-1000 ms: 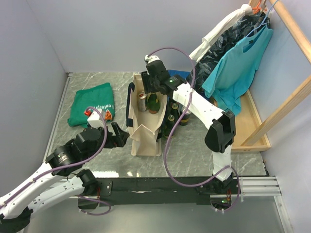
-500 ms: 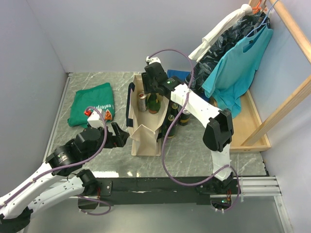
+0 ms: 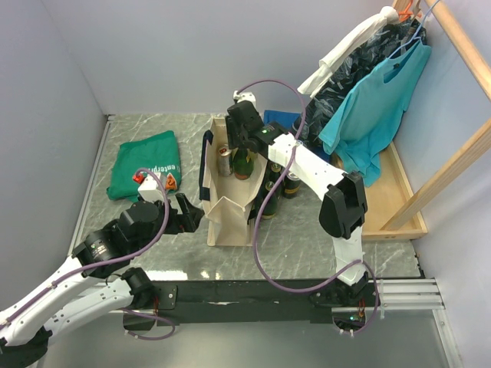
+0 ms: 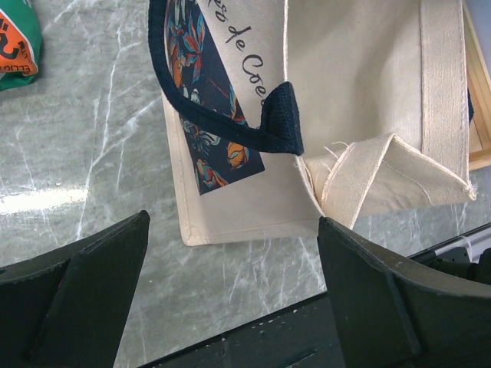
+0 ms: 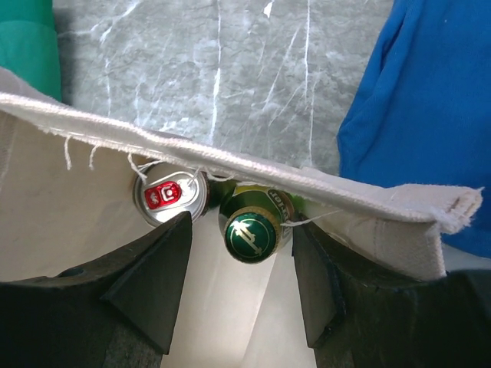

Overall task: Take the beverage out of the canvas bag
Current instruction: Take out the drink from the canvas bag.

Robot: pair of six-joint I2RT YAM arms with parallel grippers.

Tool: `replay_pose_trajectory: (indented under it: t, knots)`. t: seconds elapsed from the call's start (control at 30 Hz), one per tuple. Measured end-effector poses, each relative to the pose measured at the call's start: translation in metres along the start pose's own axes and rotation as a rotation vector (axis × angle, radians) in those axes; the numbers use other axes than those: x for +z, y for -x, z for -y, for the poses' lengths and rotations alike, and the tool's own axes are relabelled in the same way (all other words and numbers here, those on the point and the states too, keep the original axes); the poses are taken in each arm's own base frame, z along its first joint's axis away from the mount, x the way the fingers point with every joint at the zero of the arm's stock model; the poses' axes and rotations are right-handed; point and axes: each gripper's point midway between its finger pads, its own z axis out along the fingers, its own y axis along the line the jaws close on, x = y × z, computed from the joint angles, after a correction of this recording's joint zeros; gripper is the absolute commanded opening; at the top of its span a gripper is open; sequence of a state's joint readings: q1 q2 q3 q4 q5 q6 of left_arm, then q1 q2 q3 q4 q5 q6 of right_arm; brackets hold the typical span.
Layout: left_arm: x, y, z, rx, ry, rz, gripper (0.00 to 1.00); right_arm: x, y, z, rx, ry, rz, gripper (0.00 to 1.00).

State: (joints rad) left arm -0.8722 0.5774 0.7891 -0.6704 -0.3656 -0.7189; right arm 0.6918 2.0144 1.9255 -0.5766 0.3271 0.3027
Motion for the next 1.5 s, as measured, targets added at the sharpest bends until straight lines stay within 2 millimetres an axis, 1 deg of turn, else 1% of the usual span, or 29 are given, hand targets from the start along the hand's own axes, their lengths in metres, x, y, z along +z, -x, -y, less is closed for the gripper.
replay_pose_trajectory:
  t: [0.17,0.53,0.7,0.77,1.03,1.1,1.23,1.3,1.33,1.4,1.43,1.5]
  knots:
    - [0.0,0.0,0.0,0.0,-0.001,0.001,0.96,0.004,-0.003,0.002,0.011,-0.008,-0.007,0.62]
    - [-0.002,0.003,-0.001,-0.005,0.0,0.015,0.96,0.017,-0.016,0.001,0.007,-0.012,-0.04,0.61]
    - [-0.002,0.003,-0.001,-0.005,0.002,0.017,0.96,0.02,-0.019,0.0,0.005,-0.011,-0.047,0.55]
    - [-0.002,0.004,-0.002,-0.005,0.004,0.019,0.96,0.021,-0.019,0.0,0.006,-0.012,-0.047,0.49]
    - [-0.002,0.004,-0.002,-0.005,0.007,0.021,0.96,0.021,-0.018,0.003,0.009,-0.016,-0.048,0.47]
    - [-0.002,0.004,-0.002,-0.005,0.007,0.021,0.96,0.022,-0.018,0.003,0.009,-0.016,-0.048,0.43]
    - [-0.002,0.004,-0.002,-0.005,0.007,0.021,0.96,0.022,-0.018,0.005,0.011,-0.019,-0.05,0.39]
    - [-0.002,0.004,-0.002,-0.005,0.007,0.021,0.96,0.022,-0.018,0.005,0.011,-0.018,-0.05,0.32]
    - [-0.002,0.004,-0.002,-0.005,0.007,0.021,0.96,0.022,-0.018,0.005,0.011,-0.018,-0.051,0.26]
    - [-0.002,0.004,-0.002,-0.005,0.009,0.023,0.96,0.022,-0.018,0.005,0.011,-0.017,-0.051,0.2]
    - [-0.002,0.004,-0.003,-0.005,0.009,0.023,0.96,0.022,-0.018,0.005,0.011,-0.017,-0.052,0.13]
    - [-0.002,0.004,-0.003,-0.005,0.01,0.023,0.96,0.022,-0.018,0.005,0.012,-0.015,-0.052,0.07]
